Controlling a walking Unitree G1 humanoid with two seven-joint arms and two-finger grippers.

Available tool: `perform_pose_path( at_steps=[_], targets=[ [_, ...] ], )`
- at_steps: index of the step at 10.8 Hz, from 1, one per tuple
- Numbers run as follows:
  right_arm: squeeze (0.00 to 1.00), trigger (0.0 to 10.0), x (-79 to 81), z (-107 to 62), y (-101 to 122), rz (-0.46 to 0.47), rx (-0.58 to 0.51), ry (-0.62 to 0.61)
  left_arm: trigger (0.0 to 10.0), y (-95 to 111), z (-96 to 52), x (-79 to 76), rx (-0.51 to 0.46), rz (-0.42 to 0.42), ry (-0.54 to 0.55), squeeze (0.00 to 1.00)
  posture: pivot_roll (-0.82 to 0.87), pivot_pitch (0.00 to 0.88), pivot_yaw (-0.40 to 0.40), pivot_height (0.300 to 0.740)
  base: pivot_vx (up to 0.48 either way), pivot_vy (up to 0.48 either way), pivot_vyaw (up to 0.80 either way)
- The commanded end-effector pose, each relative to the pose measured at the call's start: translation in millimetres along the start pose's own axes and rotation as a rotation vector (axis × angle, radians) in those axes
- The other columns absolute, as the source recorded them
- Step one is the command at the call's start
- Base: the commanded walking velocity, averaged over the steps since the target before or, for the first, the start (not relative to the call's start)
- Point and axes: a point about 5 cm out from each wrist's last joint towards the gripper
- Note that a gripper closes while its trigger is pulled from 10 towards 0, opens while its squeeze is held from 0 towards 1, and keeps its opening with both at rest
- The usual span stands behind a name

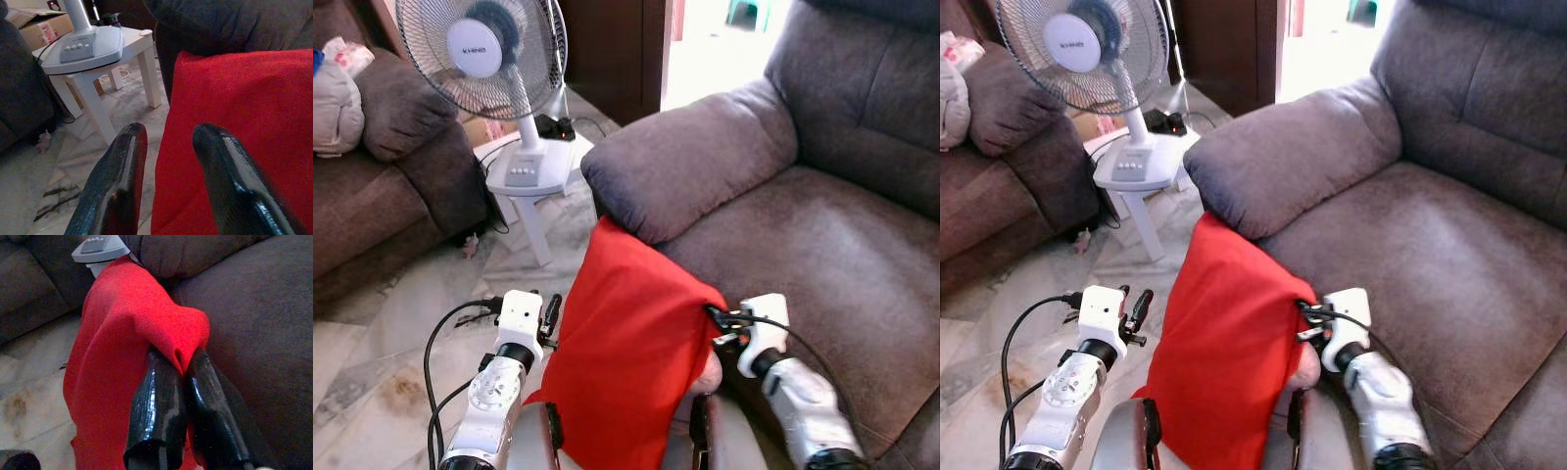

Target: Move the pillow to the sofa from floor

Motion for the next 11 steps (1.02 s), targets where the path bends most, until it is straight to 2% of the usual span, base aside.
perform_pose_path(
  at_steps=[1, 4, 7, 10, 11],
  targets=[
    [0.00, 10.0, 3.7, 7.3, 15, -0.004, -0.070, 0.002, 10.0, 2, 1.4, 2.8, -0.009, 0.006, 0.012, 0.00, 0.03, 0.020, 0.017, 0.553, 0.000, 0.000, 0.00],
    [0.00, 10.0, 2.2, 13.1, 18, 0.027, -0.099, -0.072, 10.0, 5, 1.4, 0.8, -0.024, 0.033, 0.020, 0.00, 0.04, 0.064, 0.009, 0.553, 0.000, 0.000, 0.00],
    [0.00, 10.0, 8.6, 18.7, 21, -0.008, -0.124, -0.099, 10.0, 4, -0.5, -1.3, -0.023, 0.012, 0.039, 0.00, 0.01, 0.087, 0.019, 0.553, 0.000, 0.000, 0.00],
    [0.00, 10.0, 2.8, 17.1, 22, -0.024, -0.127, -0.130, 10.0, 6, 1.9, -6.0, -0.028, 0.008, 0.033, 0.00, 0.01, 0.094, 0.016, 0.553, 0.000, 0.000, 0.00],
    [0.00, 10.0, 1.0, 17.1, 25, -0.033, -0.139, -0.149, 10.0, 5, 1.6, -4.6, -0.026, 0.007, 0.037, 0.00, 0.01, 0.093, 0.017, 0.569, 0.000, 0.000, 0.00]
  ],
)
Point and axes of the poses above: a point about 5 cm out from each wrist's last joint towards the gripper, its own z axis pointing out of the wrist towards the gripper, its own y axis along the axis of the wrist's last joint, x = y × z, and after that the axes turned 14 degrees about z, right-handed
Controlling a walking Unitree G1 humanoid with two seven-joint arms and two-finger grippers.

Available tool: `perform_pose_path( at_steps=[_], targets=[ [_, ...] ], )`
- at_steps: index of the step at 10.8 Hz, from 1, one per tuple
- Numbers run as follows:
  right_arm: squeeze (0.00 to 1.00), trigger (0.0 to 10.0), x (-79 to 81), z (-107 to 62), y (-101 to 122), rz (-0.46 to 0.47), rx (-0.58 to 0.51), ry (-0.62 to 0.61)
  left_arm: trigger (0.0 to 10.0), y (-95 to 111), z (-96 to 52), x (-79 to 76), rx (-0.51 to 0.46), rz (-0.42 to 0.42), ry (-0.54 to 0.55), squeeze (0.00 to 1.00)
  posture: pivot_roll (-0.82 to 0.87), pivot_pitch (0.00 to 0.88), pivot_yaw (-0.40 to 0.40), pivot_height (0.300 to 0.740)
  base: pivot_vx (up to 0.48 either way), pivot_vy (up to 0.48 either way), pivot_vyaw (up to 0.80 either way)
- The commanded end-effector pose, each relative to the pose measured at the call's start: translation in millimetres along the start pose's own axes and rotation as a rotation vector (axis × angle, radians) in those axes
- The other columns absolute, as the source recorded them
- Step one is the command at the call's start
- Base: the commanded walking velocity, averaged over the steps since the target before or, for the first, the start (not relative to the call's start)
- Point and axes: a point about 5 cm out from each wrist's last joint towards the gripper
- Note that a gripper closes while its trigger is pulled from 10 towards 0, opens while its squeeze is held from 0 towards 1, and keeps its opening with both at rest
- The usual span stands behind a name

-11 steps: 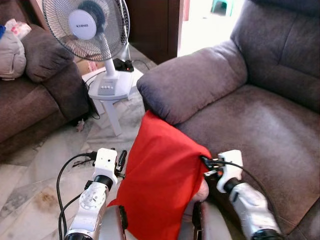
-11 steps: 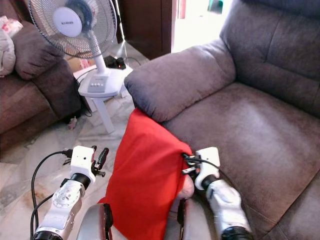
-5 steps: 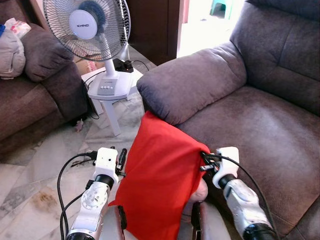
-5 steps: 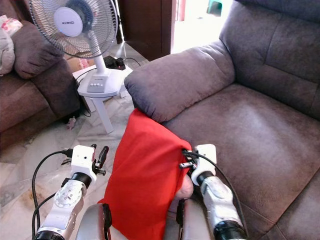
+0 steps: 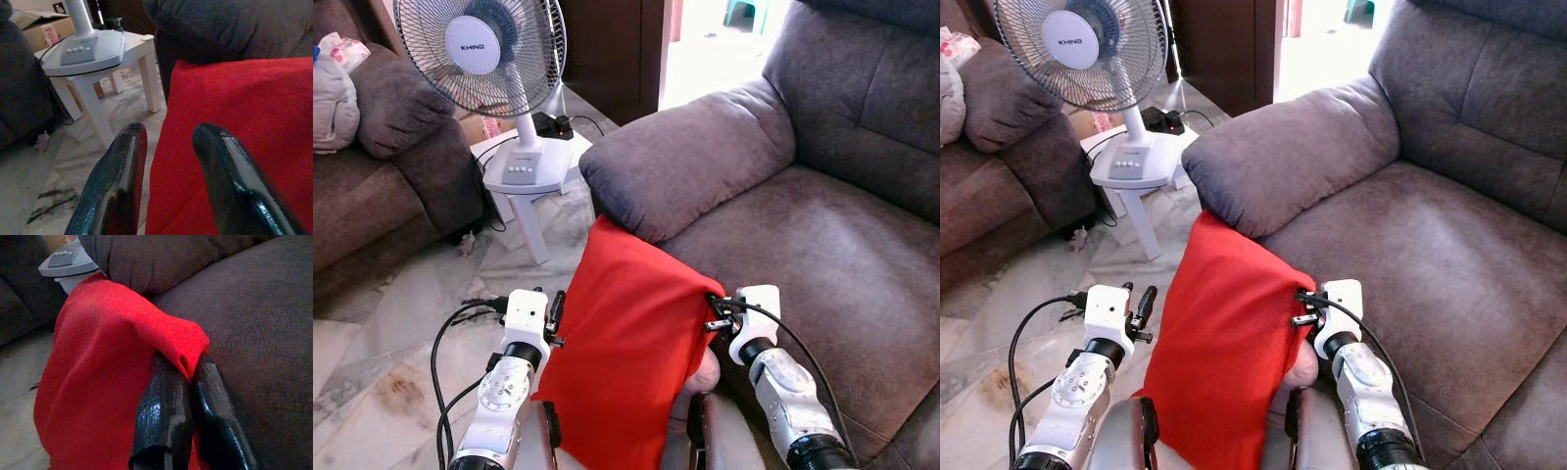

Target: Move the pillow to the sofa from floor

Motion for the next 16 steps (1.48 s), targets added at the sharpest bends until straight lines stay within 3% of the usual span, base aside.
perform_pose_path(
  at_steps=[1, 10, 16],
  targets=[
    [0.00, 10.0, -0.4, 4.9, 18, -0.021, -0.079, -0.005, 10.0, 0, -0.3, 2.7, -0.003, 0.026, 0.000, 0.00, 0.01, 0.092, 0.018, 0.586, 0.000, 0.000, 0.00],
    [0.00, 10.0, 10.1, 9.3, 19, -0.045, -0.094, 0.040, 10.0, 3, -0.2, 5.1, -0.018, 0.043, -0.004, 0.00, 0.02, 0.081, 0.021, 0.737, 0.000, 0.000, 0.00],
    [0.00, 10.0, 8.7, 11.4, 21, -0.015, -0.100, 0.025, 10.0, 7, -1.7, 8.9, -0.040, 0.071, -0.013, 0.00, 0.03, 0.071, 0.030, 0.740, 0.000, 0.000, 0.00]
  ],
)
Point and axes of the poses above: a point about 5 cm out from each wrist's last joint towards the gripper, its own z axis pointing out of the wrist towards the gripper, its own y axis along the axis of the wrist's last joint, x = y × z, and after that the axes turned 14 degrees about z, right-handed
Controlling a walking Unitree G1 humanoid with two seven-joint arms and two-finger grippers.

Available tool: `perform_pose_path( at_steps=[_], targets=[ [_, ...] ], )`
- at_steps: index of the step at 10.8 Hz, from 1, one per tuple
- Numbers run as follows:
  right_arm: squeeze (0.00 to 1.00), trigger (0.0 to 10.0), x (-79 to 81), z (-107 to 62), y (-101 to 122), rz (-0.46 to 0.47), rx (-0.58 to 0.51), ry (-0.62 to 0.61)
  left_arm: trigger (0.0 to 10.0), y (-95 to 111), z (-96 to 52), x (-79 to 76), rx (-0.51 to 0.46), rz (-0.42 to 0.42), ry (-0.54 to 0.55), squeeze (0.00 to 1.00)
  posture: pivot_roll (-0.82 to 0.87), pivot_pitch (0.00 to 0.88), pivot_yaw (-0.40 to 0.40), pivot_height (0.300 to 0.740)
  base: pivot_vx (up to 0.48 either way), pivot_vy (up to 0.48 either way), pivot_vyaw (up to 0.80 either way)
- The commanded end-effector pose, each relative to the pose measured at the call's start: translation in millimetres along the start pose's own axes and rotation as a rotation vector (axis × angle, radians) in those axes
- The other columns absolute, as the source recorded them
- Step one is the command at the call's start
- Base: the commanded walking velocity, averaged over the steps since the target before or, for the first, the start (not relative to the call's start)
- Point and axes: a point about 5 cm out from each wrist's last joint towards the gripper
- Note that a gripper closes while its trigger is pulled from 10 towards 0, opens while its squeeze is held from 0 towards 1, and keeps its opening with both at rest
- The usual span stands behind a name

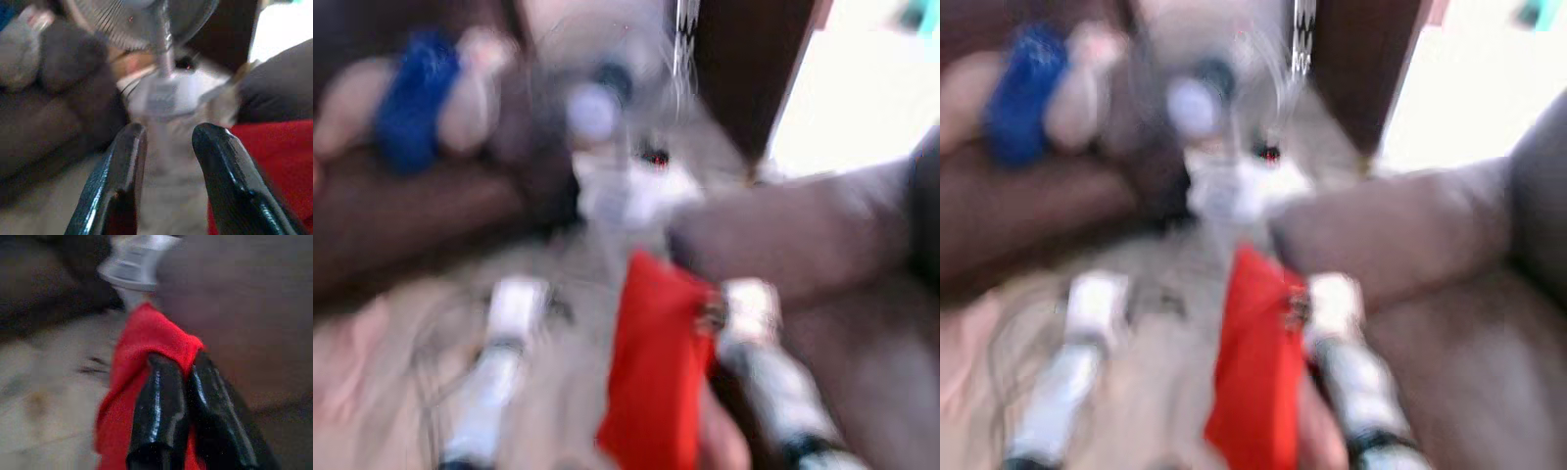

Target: Move the pillow to the sofa from floor

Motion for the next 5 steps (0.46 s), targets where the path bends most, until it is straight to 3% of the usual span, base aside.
perform_pose_path(
  at_steps=[1, 5],
  targets=[
    [0.00, 10.0, 23.5, 13.0, 31.7, 0.002, -0.156, 0.076, 10.0, -16.8, -11.6, 12.8, 0.068, 0.028, 0.021, 0.00, 0.03, 0.070, 0.033, 0.740, 0.000, 0.000, 0.00],
    [0.00, 10.0, 22.3, 14.1, 32.8, 0.021, -0.171, 0.056, 10.0, -13.1, -10.7, 15.6, 0.051, 0.026, 0.014, 0.00, 0.03, 0.062, 0.040, 0.740, 0.000, 0.000, 0.00]
  ],
)
Point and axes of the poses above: a point about 5 cm out from each wrist's last joint towards the gripper, its own z axis pointing out of the wrist towards the gripper, its own y axis along the axis of the wrist's last joint, x = y × z, and after that the axes turned 14 degrees about z, right-handed
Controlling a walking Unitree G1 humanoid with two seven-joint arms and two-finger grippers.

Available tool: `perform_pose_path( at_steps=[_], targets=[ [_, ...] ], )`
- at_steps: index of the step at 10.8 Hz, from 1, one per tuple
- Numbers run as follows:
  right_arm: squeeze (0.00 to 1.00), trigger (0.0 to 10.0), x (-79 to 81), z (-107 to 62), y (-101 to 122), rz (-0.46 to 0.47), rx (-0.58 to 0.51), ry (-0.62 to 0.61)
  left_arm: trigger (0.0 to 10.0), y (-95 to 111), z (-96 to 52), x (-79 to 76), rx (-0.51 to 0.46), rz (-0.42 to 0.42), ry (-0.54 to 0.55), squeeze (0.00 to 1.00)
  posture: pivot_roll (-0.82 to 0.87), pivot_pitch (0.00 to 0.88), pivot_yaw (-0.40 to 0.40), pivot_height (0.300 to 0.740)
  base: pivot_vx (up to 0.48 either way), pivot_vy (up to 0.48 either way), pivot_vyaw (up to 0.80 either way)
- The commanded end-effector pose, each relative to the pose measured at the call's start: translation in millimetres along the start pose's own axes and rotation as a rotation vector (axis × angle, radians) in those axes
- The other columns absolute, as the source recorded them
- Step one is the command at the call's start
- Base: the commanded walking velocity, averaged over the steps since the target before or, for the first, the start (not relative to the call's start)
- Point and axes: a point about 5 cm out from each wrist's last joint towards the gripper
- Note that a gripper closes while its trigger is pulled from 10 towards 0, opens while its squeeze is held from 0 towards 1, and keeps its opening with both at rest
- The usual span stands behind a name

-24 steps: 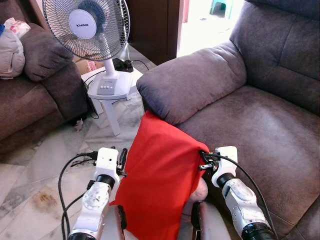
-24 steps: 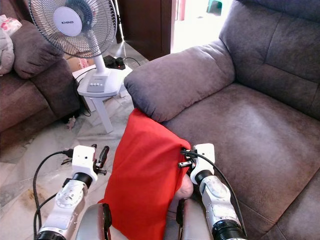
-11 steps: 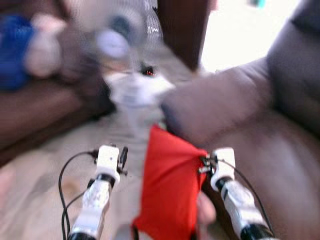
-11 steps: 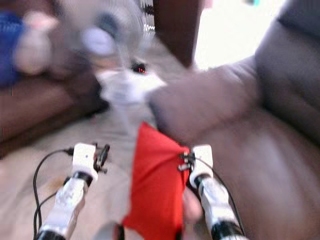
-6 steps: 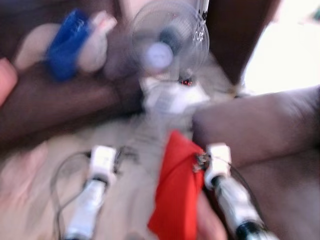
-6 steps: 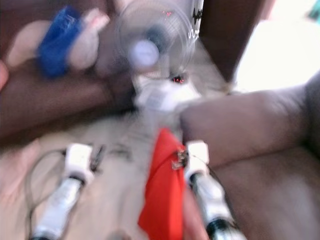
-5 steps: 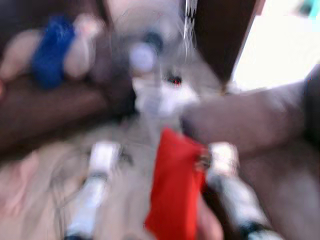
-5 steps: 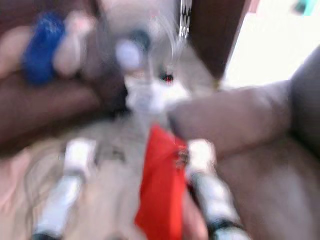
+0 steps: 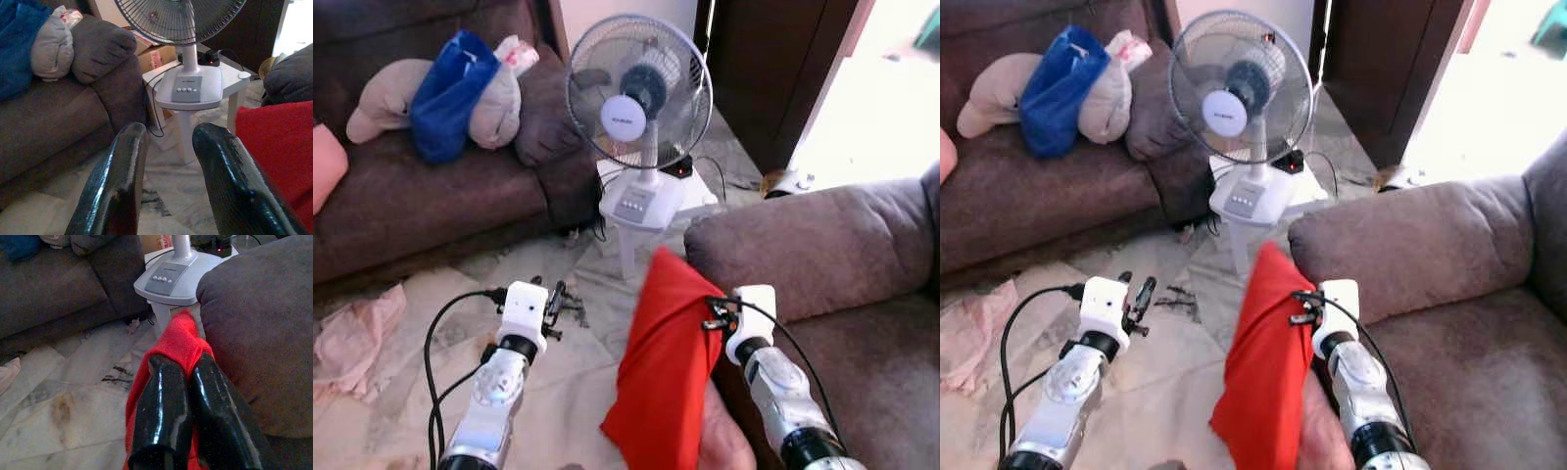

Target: Move the pillow to the sofa from floor

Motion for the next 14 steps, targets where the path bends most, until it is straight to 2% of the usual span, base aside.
perform_pose_path(
  at_steps=[1, 3, 13, 14],
  targets=[
    [0.00, 10.0, 6.4, 6.9, 29.6, -0.008, -0.148, 0.030, 10.0, -1.8, -2.5, 3.4, 0.012, -0.006, 0.004, 0.00, 0.04, 0.062, 0.041, 0.740, 0.000, 0.000, 0.00],
    [0.00, 10.0, 5.8, 7.2, 31.3, 0.007, -0.165, 0.019, 10.0, -2.7, -4.3, 1.8, 0.022, -0.019, 0.000, 0.00, 0.04, 0.060, 0.041, 0.740, 0.000, 0.000, 0.00],
    [0.00, 10.0, 0.3, 9.7, 36.3, 0.012, -0.180, -0.034, 10.0, -4.1, -1.7, 1.5, 0.045, -0.031, 0.002, 0.00, 0.03, 0.042, 0.037, 0.740, 0.000, 0.471, 0.00],
    [0.00, 10.0, -1.2, 9.8, 36.5, 0.015, -0.178, -0.041, 10.0, -3.9, -1.0, 1.6, 0.044, -0.031, 0.001, 0.00, 0.03, 0.037, 0.036, 0.740, 0.000, 0.000, 0.00]
  ],
)
Point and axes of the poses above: a point about 5 cm out from each wrist's last joint towards the gripper, its own z axis pointing out of the wrist towards the gripper, its own y axis along the axis of the wrist's last joint, x = y × z, and after that the axes turned 14 degrees about z, right-handed
